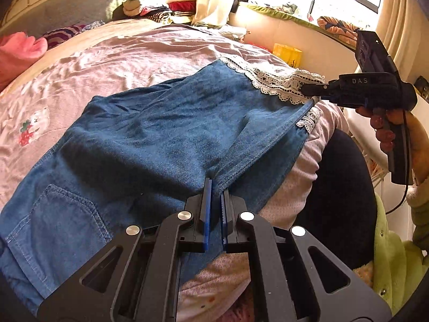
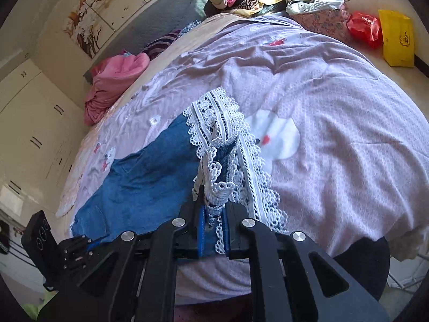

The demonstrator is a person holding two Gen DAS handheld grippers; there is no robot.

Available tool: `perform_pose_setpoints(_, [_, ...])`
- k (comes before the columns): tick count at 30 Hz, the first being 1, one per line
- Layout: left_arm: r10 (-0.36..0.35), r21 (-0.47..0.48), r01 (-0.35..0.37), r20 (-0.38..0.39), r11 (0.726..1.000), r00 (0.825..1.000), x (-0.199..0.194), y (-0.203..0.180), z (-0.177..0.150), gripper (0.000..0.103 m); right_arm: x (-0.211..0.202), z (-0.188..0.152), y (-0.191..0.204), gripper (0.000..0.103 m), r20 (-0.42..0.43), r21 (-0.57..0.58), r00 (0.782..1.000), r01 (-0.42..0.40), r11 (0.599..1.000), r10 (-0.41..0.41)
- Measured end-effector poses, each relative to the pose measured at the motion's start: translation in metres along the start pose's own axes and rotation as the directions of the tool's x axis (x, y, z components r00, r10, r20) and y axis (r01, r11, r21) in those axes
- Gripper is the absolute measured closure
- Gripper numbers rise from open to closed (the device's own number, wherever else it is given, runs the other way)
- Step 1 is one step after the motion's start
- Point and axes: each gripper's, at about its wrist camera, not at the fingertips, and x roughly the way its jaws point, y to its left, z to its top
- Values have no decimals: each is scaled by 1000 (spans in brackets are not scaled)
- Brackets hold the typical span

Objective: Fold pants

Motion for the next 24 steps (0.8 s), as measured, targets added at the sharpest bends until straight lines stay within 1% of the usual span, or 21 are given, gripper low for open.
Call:
perform_pose_setpoints(4, [20,26,-19,-29,999,999,7,-3,-4,101,6,-13,-7,94,-16,-2,1000,22,1000,-22])
perform_pose_setpoints(11, [14,85,-11,-36,996,999,4,-18,-11,101,3,-18,-14,94,-16,-9,998,52,999,-52])
perform_pose_setpoints(13, [27,97,-23,-41,995,999,7,-20,-13,100,6,-21,-14,93,-21,-30,997,77,997,-78])
perform_pose_setpoints(15, [38,95,-32,-61,995,997,13,-19,-15,100,8,-23,-17,92,-28,-21,997,70,997,-71])
perform_pose_setpoints(19, [29,79,-23,-70,997,997,18,-15,-17,99,-5,-21,-19,83,-19,-25,998,56,998,-56])
perform_pose_setpoints(20, [24,73,-19,-70,997,997,18,-14,-17,99,-11,-20,-19,78,-8,-29,998,66,997,-66])
perform_pose_setpoints(22, [18,63,-13,-68,998,998,18,-12,-17,99,-24,-18,-19,73,22,-41,994,108,993,-107])
perform_pose_setpoints(24, [15,60,-11,-65,998,998,18,-13,-18,96,-39,-16,-20,72,65,-52,990,130,990,-127])
